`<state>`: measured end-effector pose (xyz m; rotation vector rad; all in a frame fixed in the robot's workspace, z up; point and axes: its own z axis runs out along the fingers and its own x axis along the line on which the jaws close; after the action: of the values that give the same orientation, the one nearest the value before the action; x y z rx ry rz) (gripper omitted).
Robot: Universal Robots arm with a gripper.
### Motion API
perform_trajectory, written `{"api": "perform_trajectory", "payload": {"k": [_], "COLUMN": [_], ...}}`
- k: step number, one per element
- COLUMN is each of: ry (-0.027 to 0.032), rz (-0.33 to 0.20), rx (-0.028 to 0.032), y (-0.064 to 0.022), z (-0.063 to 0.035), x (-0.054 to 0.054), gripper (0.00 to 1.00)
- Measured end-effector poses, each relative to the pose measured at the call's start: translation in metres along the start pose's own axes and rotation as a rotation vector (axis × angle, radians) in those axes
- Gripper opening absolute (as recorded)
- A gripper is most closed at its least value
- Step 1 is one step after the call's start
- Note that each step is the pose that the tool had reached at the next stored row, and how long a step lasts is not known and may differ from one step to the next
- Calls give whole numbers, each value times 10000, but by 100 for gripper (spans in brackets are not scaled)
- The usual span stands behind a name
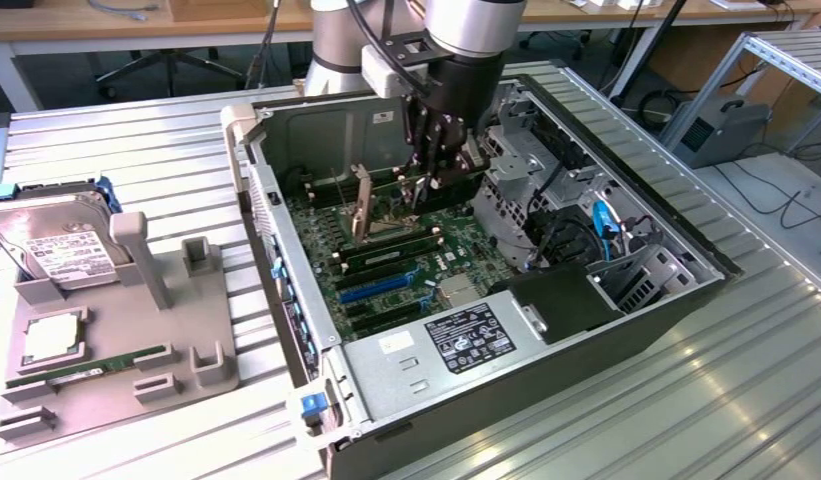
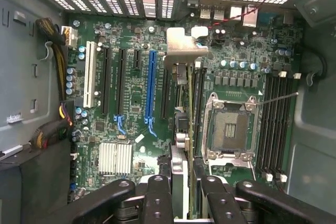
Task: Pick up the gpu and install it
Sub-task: 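Insert the gpu into the slot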
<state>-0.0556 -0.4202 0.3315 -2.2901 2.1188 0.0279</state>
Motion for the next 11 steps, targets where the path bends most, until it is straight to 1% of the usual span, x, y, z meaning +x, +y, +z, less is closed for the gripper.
{"api": "perform_trajectory", "payload": {"k": [11], "ry": [1], "rz": [80], "rx": [2], "y": [30], "z": [-2], "x": [73], "gripper": [27]}}
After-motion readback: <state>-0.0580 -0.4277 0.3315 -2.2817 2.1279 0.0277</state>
